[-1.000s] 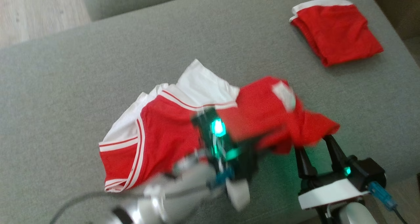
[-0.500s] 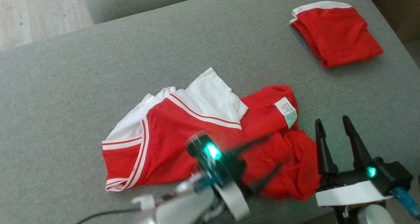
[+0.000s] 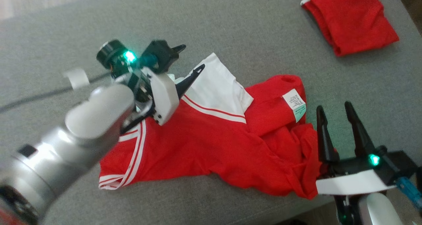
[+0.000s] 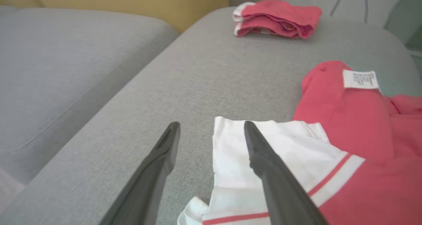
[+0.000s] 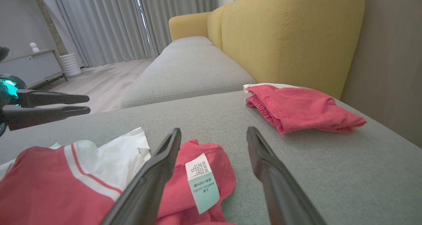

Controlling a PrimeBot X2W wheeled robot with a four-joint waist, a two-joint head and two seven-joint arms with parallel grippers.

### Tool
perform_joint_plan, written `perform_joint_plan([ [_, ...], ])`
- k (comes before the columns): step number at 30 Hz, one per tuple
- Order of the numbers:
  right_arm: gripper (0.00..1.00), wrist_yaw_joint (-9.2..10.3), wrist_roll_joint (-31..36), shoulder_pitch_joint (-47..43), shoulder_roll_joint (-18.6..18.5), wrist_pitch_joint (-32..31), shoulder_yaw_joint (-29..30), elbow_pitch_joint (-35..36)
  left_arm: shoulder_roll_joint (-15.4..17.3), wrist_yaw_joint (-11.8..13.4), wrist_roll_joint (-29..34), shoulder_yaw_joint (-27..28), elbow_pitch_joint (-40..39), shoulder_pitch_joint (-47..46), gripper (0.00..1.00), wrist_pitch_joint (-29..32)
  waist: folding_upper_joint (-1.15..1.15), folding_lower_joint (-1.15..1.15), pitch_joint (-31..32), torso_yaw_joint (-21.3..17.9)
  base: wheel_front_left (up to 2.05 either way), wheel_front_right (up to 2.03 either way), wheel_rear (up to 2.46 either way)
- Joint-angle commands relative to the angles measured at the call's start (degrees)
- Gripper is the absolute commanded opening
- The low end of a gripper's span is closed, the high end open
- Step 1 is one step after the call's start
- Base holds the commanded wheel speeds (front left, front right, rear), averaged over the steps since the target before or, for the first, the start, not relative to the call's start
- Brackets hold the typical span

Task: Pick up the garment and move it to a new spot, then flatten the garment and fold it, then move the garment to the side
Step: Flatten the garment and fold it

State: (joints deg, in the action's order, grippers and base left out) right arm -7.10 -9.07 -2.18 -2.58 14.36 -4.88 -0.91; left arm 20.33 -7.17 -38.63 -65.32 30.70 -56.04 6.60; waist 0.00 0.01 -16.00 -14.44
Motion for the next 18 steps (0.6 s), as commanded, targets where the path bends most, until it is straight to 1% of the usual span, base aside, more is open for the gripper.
perform_joint_plan([
  [1, 1.0, -0.39, -0.84, 2.84, -0.3, 0.63, -1.21, 2.01, 5.03, -0.3, -6.27, -4.23, -3.87, -8.14, 1.0, 2.85, 0.0, -0.01, -3.37, -0.86, 0.0, 0.0, 0.0],
  [3, 1.0, -0.39, -1.14, 3.48, -0.3, 0.63, -1.34, 1.98, 6.63, -0.3, -9.28, -6.51, -4.9, -10.98, 1.0, 4.37, 0.0, -0.01, -4.46, -1.08, 0.0, 0.0, 0.0],
  [6, 1.0, -0.39, -1.55, 4.61, -0.3, 0.63, -1.84, 1.98, 7.68, -0.31, -10.92, -7.72, -5.14, -13.94, 1.0, 5.72, 0.0, -0.01, -5.93, -1.62, 0.0, 0.0, 0.0],
  [10, 1.0, -0.39, -1.89, 5.89, -0.3, 0.63, -2.08, 1.92, 7.14, -0.31, -13.14, -7.99, -6.28, -14.56, 1.0, 8.19, 0.0, -0.01, -7.58, -2.61, 0.0, 0.0, 0.0],
  [15, 1.0, -0.39, -2.15, 6.65, -0.3, 0.63, -2.17, 1.99, 7.1, -0.31, -13.56, -8.01, -8.42, -14.9, 1.0, 11.13, 0.0, -0.01, -9.27, -3.65, 0.0, 0.0, 0.0],
  [18, 1.0, -0.39, -2.68, 7.01, -0.3, 0.63, -2.25, 2.03, 7.25, -0.31, -12.63, -8.02, -9.58, -15.23, 1.0, 12.91, 0.0, -0.01, -10.39, -4.39, 0.0, 0.0, 0.0],
])
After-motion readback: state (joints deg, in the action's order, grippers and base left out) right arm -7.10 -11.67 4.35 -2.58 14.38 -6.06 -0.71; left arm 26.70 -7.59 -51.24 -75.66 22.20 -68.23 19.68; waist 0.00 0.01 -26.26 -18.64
